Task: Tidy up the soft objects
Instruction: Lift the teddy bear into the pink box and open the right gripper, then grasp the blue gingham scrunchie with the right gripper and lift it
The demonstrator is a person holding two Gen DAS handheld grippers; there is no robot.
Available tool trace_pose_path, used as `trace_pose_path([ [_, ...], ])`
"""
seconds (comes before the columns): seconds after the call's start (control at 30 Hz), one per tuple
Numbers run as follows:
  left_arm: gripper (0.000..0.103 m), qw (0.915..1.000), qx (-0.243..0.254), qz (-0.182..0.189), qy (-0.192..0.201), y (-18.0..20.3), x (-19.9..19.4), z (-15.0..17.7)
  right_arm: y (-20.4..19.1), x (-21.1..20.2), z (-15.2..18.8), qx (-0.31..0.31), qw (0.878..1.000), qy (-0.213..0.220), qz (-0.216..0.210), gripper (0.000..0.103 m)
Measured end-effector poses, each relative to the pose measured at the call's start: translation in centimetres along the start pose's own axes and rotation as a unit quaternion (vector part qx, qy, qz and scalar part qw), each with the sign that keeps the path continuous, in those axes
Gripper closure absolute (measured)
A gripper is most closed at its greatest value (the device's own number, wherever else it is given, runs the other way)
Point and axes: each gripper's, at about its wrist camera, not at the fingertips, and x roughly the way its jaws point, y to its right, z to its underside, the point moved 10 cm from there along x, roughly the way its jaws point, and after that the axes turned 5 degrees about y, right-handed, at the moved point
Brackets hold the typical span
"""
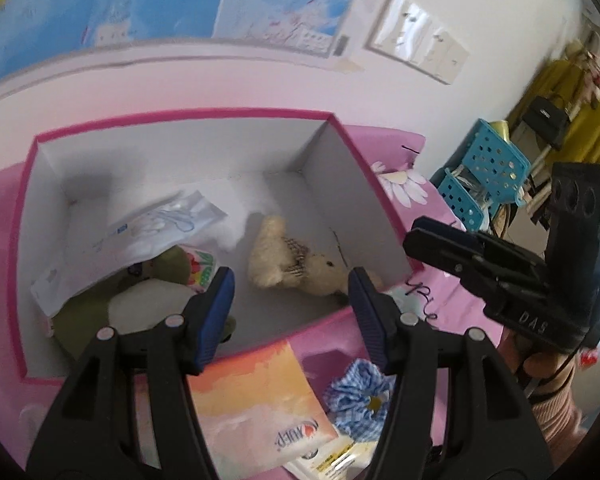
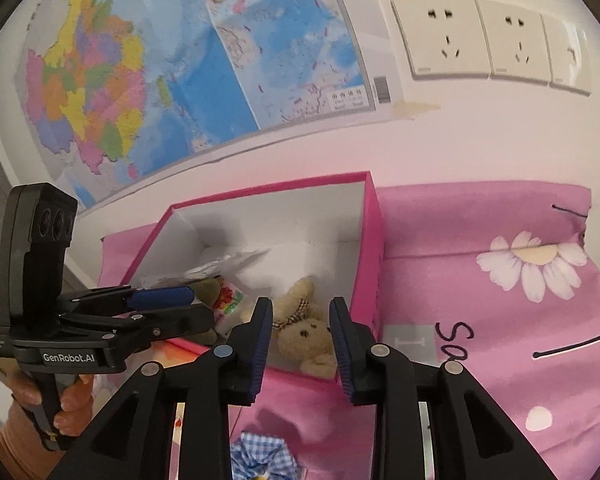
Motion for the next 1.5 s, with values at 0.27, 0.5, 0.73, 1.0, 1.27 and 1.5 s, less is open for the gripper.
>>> trace_pose_path([
  [0.27,0.042,0.9974,0.055,0.021,0.041,2.4,-4.0,2.1,-1.3,-4.0,2.2,-0.006,0.999,0.002,-0.050,0.065],
  [0.5,0.042,0.9962,0.066,0.043,0.037,3.4,-5.7,5.4,-2.4,-5.2,6.6,-0.017,0.996,-0.040,-0.076,0.050],
  [0.73,0.042,0.9972,0.056,0.048,0.009,3.5,-4.9,8.5,-2.9,-3.2,11.3,-0.018,0.993,-0.095,-0.067,0.050],
  [1.0,0.042,0.9971,0.055,0.052,-0.003,3.9,-4.4,10.1,-2.7,-1.0,13.2,-0.019,0.992,-0.120,-0.045,0.051],
  [1.27,0.042,0.9961,0.059,0.064,-0.013,4.5,-4.0,10.8,-1.5,-0.6,13.2,-0.002,0.993,-0.116,-0.034,0.090],
  [1.5,0.042,0.9935,0.064,0.090,-0.030,5.8,-2.9,11.0,-2.2,-2.9,10.8,-0.011,0.996,-0.073,-0.049,0.094],
])
